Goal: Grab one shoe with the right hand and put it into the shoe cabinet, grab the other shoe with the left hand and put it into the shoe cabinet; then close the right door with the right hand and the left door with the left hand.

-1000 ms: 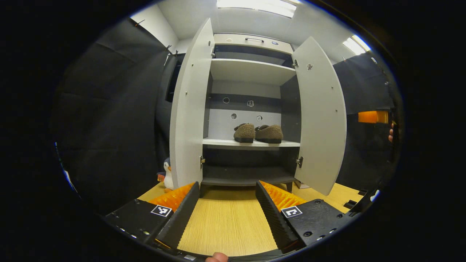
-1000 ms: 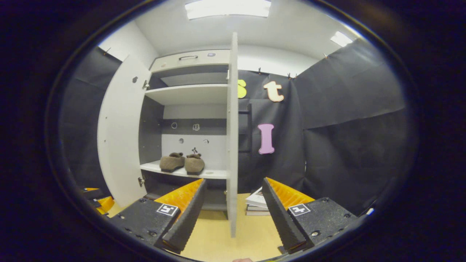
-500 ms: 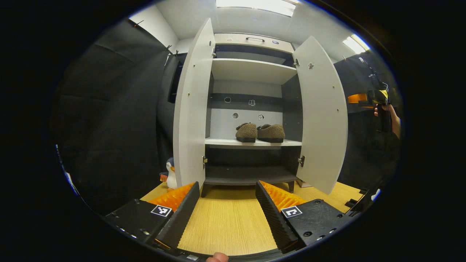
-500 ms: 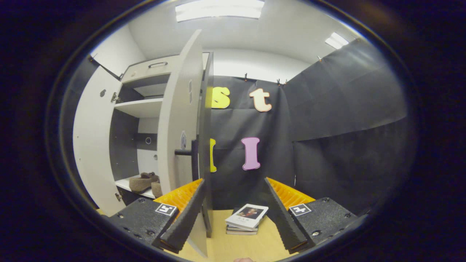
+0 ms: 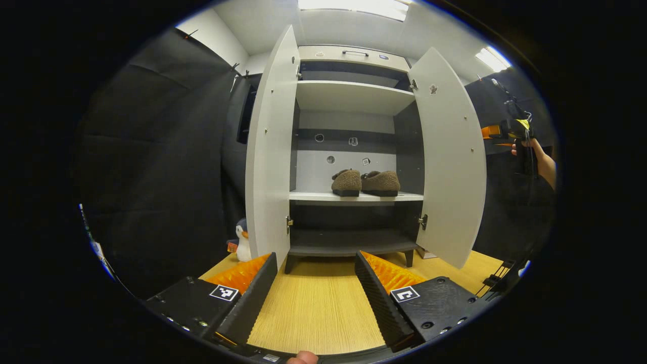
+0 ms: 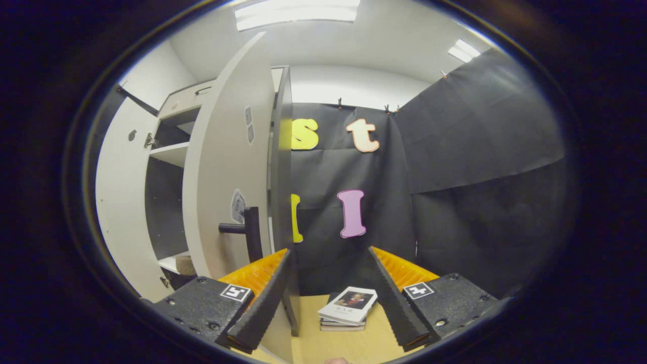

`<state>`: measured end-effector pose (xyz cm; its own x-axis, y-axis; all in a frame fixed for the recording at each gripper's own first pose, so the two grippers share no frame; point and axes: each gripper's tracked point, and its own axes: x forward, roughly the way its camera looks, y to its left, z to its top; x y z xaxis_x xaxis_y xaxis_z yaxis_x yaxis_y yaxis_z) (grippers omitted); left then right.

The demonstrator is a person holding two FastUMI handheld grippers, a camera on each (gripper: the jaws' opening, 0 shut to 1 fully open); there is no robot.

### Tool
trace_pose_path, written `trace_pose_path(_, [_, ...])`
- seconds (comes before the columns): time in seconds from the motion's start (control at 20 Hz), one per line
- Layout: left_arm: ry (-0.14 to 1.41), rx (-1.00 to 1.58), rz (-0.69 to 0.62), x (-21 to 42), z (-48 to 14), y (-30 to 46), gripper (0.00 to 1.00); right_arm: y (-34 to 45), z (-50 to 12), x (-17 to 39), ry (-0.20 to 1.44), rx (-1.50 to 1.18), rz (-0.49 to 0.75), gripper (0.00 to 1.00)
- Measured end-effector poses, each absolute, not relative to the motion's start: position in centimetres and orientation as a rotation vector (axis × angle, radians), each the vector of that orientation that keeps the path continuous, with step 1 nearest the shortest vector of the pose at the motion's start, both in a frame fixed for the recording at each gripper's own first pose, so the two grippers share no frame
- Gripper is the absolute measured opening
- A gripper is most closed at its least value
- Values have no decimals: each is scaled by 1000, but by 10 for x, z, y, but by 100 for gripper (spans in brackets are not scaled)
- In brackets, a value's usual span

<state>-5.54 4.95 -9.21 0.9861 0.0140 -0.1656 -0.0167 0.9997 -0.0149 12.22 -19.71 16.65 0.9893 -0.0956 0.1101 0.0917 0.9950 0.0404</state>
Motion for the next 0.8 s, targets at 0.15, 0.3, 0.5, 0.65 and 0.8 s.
trace_pose_path(0.15, [168,-24,2,-52,-92,46,93,-189,169,122,-104,27,-79,94])
trace_pose_path(0.3, [162,-28,-11,-49,-91,41,93,-173,167,119,-108,52,-44,94])
trace_pose_path(0.5, [160,-16,-10,-49,-91,44,93,-151,167,118,-124,45,-18,94])
trace_pose_path(0.65, [166,-45,7,-50,-92,46,93,-122,170,120,-144,0,20,94])
trace_pose_path(0.8, [159,-35,12,-51,-91,49,94,-90,170,128,-141,3,81,89])
